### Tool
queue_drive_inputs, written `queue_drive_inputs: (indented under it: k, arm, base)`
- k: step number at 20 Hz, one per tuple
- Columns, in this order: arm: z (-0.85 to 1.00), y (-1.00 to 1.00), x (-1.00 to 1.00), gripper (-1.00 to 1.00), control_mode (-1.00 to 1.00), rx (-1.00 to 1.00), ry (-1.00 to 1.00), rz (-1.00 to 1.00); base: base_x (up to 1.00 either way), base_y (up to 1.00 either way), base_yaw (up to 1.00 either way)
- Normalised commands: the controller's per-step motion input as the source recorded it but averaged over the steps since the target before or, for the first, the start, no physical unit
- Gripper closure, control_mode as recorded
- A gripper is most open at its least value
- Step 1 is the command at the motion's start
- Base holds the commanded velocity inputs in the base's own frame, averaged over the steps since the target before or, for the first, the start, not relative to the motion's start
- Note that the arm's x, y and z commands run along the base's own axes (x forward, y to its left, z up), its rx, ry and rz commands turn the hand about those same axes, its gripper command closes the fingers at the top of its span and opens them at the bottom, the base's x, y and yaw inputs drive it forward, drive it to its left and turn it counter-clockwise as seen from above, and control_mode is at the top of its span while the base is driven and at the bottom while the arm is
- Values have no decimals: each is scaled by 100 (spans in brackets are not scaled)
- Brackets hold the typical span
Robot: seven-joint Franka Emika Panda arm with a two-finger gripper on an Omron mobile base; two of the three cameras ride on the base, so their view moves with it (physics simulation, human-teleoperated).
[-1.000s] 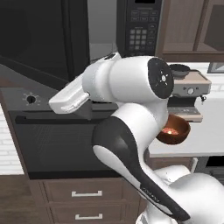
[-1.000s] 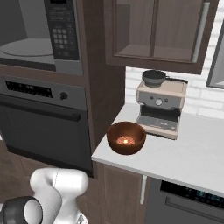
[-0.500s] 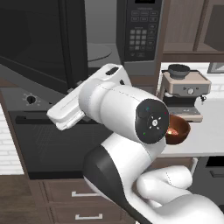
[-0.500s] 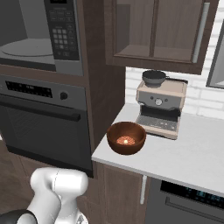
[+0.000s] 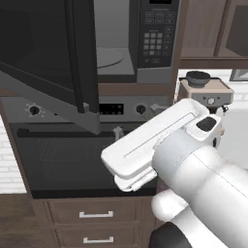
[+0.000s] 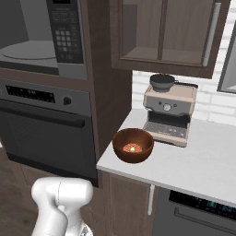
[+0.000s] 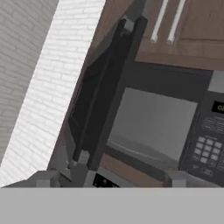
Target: Open the microwave, place the bowl with waffle inside the microwave, then close the microwave door and turn it on.
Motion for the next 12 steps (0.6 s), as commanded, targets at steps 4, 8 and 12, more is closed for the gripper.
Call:
queue_drive_inputs:
  k: [4,8,12]
  arm:
    - [24,-100,-45,-100,-100,24,16,0]
    - [24,-100,-24,-100,-100,37,19,1]
    - [31,-100,-12,-100,-100,48,23,16]
  base:
    - [0,0,0]
    - [0,0,0]
    - [0,0,0]
